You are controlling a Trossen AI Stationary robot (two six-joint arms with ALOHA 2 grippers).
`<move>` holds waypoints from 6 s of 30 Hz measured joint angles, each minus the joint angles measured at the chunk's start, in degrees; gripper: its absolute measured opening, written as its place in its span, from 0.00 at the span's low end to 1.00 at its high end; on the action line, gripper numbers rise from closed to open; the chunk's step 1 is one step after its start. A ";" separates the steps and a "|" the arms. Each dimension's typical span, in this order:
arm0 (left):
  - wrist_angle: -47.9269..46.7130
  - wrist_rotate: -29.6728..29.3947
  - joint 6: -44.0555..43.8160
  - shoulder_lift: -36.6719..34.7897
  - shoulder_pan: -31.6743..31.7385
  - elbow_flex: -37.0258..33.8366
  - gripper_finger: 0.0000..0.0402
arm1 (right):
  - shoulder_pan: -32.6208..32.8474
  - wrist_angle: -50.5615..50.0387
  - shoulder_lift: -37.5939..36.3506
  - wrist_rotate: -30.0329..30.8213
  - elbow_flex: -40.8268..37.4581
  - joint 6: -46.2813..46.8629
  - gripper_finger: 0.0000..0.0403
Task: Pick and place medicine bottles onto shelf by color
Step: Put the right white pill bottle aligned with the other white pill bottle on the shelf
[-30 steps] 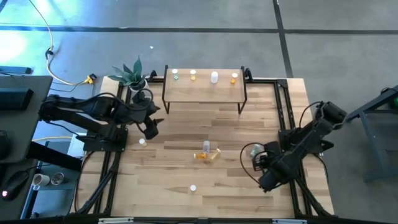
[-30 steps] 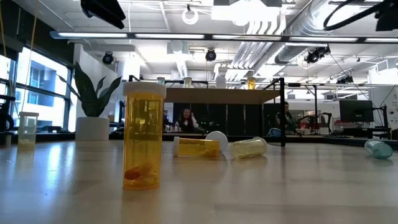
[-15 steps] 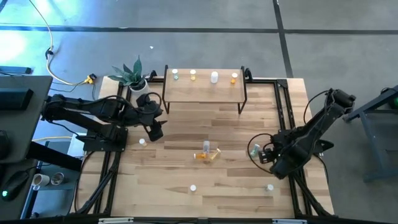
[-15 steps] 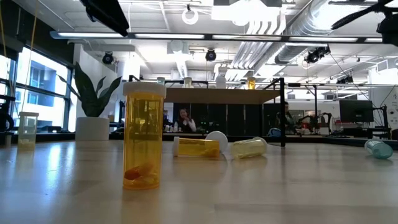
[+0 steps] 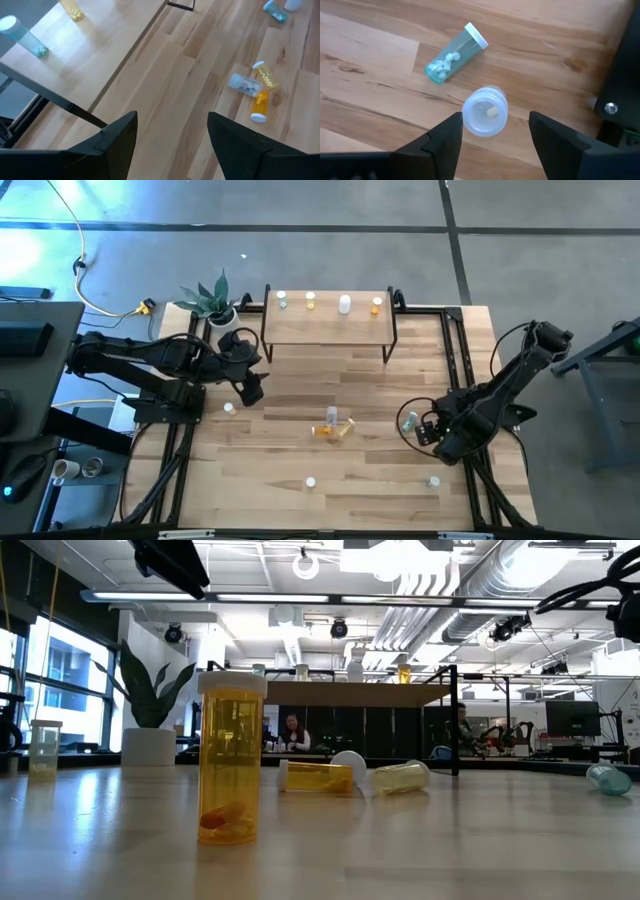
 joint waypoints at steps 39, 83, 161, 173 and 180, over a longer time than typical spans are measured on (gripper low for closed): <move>0.04 2.60 -0.08 0.00 0.00 0.02 0.57 | -0.07 8.10 0.24 0.73 -1.86 1.30 0.31; 20.39 30.27 13.73 0.03 6.71 0.02 0.57 | -31.73 23.13 11.17 -1.81 29.06 -55.95 0.31; 63.34 32.94 4.77 27.17 6.56 0.00 0.35 | -47.01 23.25 11.15 -23.10 39.52 -93.33 0.35; 63.19 27.08 5.01 27.08 7.13 0.00 0.35 | -52.78 23.62 9.60 -21.78 39.45 -93.65 0.54; 63.17 24.52 6.10 27.08 8.29 0.00 0.36 | -57.05 26.72 6.99 -20.94 39.47 -94.07 0.54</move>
